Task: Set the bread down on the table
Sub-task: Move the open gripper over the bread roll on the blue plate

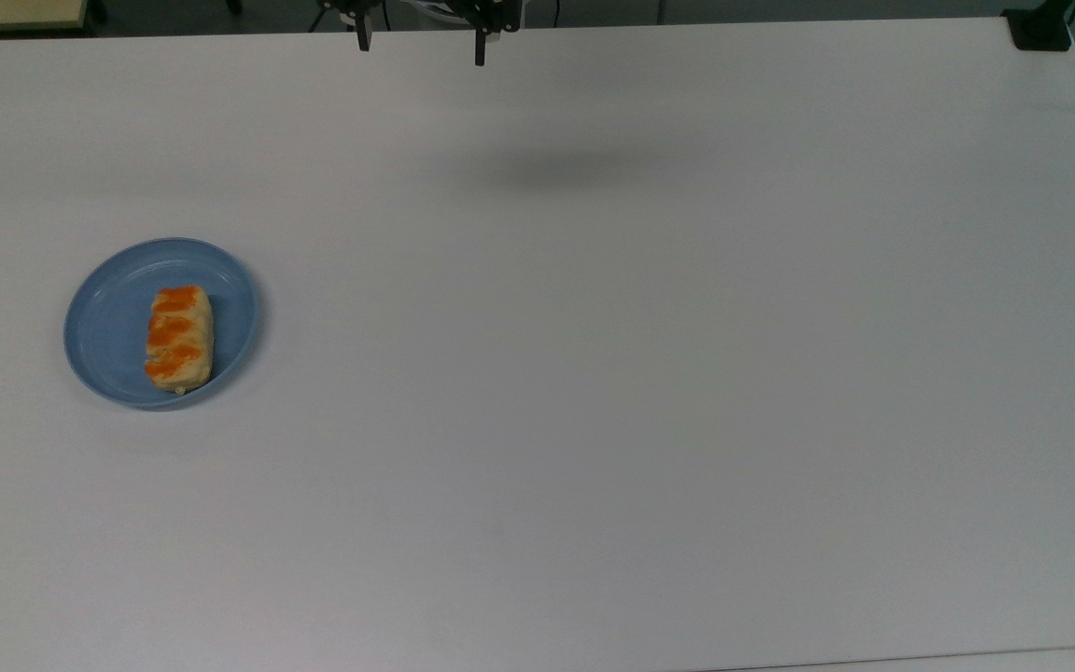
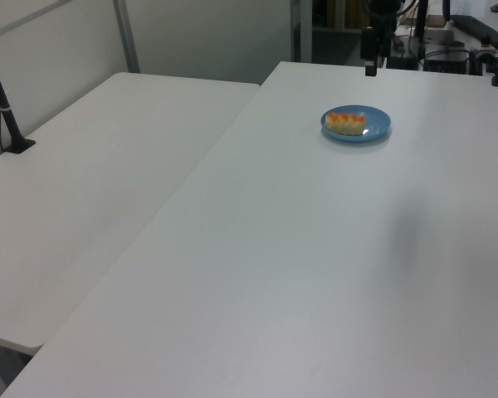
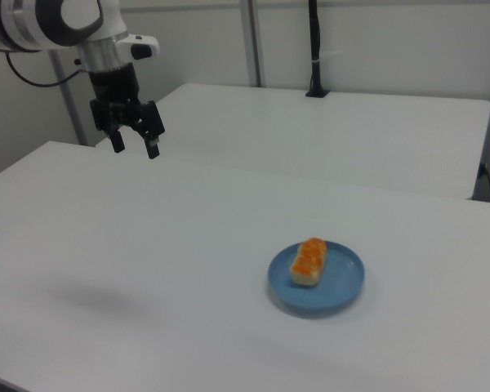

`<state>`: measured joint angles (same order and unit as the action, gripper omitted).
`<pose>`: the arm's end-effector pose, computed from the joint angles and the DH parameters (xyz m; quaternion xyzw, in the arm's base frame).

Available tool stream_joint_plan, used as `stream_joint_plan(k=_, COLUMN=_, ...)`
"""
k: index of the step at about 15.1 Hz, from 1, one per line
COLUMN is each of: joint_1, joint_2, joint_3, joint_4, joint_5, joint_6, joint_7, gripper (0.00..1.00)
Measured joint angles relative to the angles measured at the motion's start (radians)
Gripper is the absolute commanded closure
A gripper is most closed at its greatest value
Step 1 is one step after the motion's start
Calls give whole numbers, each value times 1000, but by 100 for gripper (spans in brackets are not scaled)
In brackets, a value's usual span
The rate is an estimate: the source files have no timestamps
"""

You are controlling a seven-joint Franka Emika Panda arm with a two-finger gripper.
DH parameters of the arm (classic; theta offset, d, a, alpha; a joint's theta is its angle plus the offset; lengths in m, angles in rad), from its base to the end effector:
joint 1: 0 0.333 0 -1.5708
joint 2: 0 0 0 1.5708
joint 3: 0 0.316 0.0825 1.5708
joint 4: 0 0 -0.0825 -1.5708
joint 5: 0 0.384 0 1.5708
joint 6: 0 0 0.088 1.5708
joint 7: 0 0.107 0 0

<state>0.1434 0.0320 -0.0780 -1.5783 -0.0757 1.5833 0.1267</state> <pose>0.5639 0.0296 0.6045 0.9987 -0.0296 -0.0096 0.0402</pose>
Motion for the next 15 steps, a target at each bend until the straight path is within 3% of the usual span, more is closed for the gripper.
stream_joint_plan(k=4, joint_1=-18, joint_2=5, joint_3=-3, joint_4=-3, joint_5=0, joint_6=11, joint_7=0, gripper=0)
stream_joint_plan(k=7, joint_1=-105, joint_2=28, joint_3=-5, joint_4=-6, joint_5=0, joint_6=66, joint_7=-100, gripper=0)
stream_joint_plan(k=12, joint_1=-308, joint_2=164, joint_3=-10, joint_4=-14, joint_5=17, joint_6=231, joint_7=-377, gripper=0)
stream_joint_plan(k=15, joint_1=-352, joint_2=259, joint_3=-10, joint_4=-20, joint_5=32, joint_6=354, joint_7=-416, gripper=0)
